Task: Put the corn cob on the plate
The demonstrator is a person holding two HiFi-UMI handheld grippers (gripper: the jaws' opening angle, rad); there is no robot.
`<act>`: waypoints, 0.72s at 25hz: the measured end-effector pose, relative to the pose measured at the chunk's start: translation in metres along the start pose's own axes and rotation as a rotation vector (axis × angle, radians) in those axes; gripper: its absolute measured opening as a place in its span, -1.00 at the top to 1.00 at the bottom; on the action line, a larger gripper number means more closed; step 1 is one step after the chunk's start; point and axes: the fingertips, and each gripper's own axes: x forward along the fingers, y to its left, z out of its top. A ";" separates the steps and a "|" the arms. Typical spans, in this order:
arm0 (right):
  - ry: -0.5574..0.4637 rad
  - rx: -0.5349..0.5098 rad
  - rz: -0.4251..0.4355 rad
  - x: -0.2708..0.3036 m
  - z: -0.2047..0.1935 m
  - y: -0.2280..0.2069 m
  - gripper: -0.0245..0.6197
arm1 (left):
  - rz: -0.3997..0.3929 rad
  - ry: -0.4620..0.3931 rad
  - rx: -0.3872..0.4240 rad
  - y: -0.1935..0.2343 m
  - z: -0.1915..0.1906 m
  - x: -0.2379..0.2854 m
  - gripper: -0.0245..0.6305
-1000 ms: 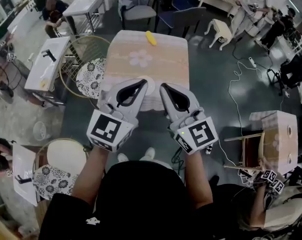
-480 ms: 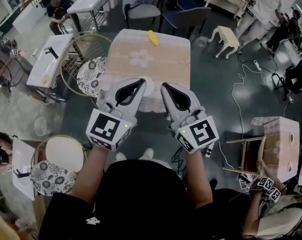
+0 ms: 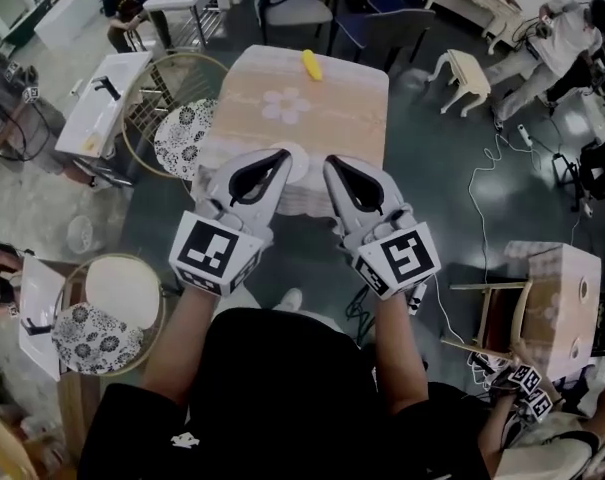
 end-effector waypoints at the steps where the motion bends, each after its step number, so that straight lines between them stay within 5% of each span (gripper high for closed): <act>1: -0.001 -0.001 0.000 0.001 0.000 0.000 0.92 | 0.003 0.001 -0.003 0.001 -0.001 0.000 0.91; 18: -0.015 0.008 0.006 0.060 -0.008 -0.022 0.92 | 0.005 0.032 0.010 0.053 -0.016 0.026 0.91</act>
